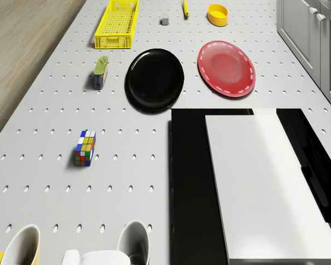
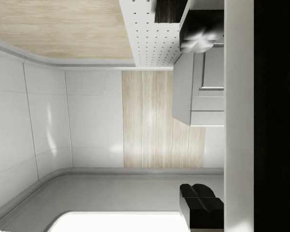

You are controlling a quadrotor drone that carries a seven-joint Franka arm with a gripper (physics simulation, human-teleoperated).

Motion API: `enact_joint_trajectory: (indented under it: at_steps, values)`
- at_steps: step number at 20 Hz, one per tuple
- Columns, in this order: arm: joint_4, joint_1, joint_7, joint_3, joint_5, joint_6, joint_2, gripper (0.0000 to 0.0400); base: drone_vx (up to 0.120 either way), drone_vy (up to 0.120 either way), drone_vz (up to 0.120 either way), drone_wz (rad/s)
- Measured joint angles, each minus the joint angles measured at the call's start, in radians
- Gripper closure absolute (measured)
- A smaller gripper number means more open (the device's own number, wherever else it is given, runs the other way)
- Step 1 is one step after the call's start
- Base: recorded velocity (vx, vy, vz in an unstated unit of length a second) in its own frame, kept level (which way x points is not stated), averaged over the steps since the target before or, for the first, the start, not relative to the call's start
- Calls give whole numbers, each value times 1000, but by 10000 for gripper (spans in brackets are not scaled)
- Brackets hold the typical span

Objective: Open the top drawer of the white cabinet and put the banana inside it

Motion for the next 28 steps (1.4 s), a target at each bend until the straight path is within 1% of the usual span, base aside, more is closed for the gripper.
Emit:
enact_joint_trajectory:
  at_steps: [7, 19, 21, 24, 28]
  values:
    - [-29, 61, 5, -50, 25, 35, -36, 0, 120, -120, 120, 0]
    - [-46, 142, 33, -97, 1, 97, -94, 0, 120, -120, 120, 0]
    - [-47, 154, 38, -103, -5, 107, -104, 0, 120, -120, 40, 0]
    - [-49, 172, 46, -112, -14, 121, -117, 0, 120, -120, 120, 0]
    - [-52, 194, 56, -122, -27, 140, -136, 0, 120, -120, 0, 0]
